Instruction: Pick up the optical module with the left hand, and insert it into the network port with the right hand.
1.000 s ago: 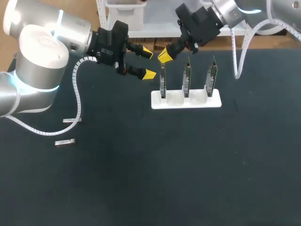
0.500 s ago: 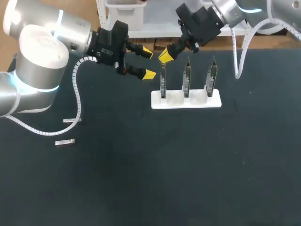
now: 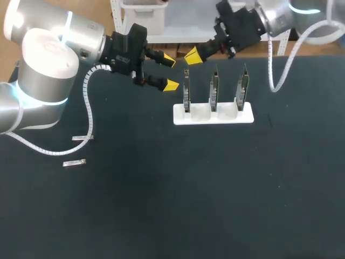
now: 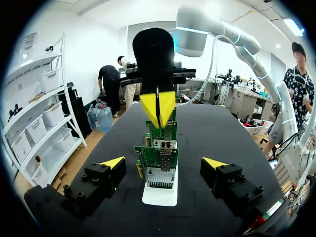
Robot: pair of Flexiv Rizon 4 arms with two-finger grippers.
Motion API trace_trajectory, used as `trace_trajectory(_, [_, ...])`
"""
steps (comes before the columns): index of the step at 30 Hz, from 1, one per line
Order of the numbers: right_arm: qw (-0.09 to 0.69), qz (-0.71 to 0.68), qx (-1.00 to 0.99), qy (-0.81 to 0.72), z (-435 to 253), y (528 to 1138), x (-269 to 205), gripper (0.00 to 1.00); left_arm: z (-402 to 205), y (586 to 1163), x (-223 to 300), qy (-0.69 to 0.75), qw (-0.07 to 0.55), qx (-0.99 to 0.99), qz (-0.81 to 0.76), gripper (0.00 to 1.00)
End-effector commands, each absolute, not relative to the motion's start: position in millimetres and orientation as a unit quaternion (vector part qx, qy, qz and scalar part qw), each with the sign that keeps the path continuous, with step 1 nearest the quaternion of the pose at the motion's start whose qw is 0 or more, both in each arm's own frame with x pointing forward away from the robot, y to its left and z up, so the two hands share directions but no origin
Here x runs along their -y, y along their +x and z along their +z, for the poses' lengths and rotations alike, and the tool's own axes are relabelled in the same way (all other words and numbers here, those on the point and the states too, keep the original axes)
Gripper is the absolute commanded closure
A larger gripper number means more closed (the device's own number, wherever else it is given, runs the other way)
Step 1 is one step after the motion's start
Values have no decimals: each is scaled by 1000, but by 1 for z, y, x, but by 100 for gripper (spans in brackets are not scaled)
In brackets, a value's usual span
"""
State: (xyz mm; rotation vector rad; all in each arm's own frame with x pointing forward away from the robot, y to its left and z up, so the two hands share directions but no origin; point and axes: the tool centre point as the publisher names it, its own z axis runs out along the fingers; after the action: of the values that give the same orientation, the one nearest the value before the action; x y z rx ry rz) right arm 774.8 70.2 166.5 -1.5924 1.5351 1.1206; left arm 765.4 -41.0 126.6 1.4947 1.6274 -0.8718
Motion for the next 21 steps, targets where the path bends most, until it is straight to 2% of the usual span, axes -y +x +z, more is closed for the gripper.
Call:
trace_trajectory(1, [335, 422, -584, -607, 176, 770, -53, 100, 127, 766, 42, 584, 372, -637, -339, 0])
trace_trajectory(11, [304, 358, -617, -632, 179, 758, -10, 100, 127, 766, 42, 584, 372, -637, -339, 0])
trace_trajectory(21, [287, 352, -616, -644, 173, 749, 18, 100, 127, 766, 42, 584, 372, -637, -339, 0])
